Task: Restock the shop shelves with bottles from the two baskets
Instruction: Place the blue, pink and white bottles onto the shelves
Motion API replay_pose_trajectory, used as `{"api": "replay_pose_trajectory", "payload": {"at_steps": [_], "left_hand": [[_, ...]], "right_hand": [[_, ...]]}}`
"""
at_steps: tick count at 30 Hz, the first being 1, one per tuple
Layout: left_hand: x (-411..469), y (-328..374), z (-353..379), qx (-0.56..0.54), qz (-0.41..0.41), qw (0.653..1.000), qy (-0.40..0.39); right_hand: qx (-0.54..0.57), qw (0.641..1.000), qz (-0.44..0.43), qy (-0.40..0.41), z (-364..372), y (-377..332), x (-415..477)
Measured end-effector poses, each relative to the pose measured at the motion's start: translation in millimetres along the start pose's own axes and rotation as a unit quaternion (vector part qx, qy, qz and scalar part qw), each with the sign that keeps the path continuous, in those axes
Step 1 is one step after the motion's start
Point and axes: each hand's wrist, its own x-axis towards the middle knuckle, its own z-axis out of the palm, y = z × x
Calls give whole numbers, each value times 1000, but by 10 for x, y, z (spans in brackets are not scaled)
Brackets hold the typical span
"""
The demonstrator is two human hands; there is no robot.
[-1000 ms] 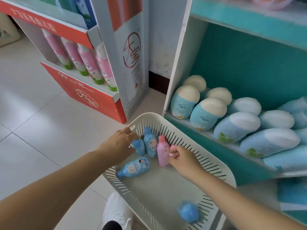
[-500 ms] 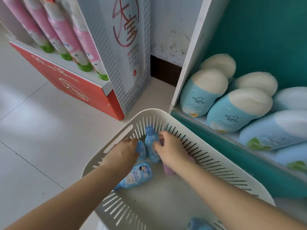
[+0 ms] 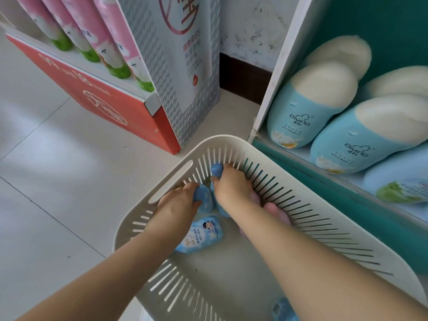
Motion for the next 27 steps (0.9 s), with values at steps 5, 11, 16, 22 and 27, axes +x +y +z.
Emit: {"api": "replay_pose_trajectory", "payload": {"at_steps": [5, 11, 16, 22, 27], "left_hand": [[-9, -4, 0, -6, -1, 1000, 2], [-11, 19, 17, -2, 2, 1000, -20], [-122, 73, -121, -6, 1, 999, -32], [-349, 267, -570, -10, 29, 1000, -4], [-685, 531, -1140, -68, 46, 995, 50]], "right_hand": [[-49, 997, -38, 36, 12, 39, -87], [15, 996, -76, 33, 4, 246, -225], [82, 989, -123, -13, -280, 377, -512], [99, 985, -140, -3, -691, 357, -912], [69, 987, -142, 24, -1225, 286, -1356]]}}
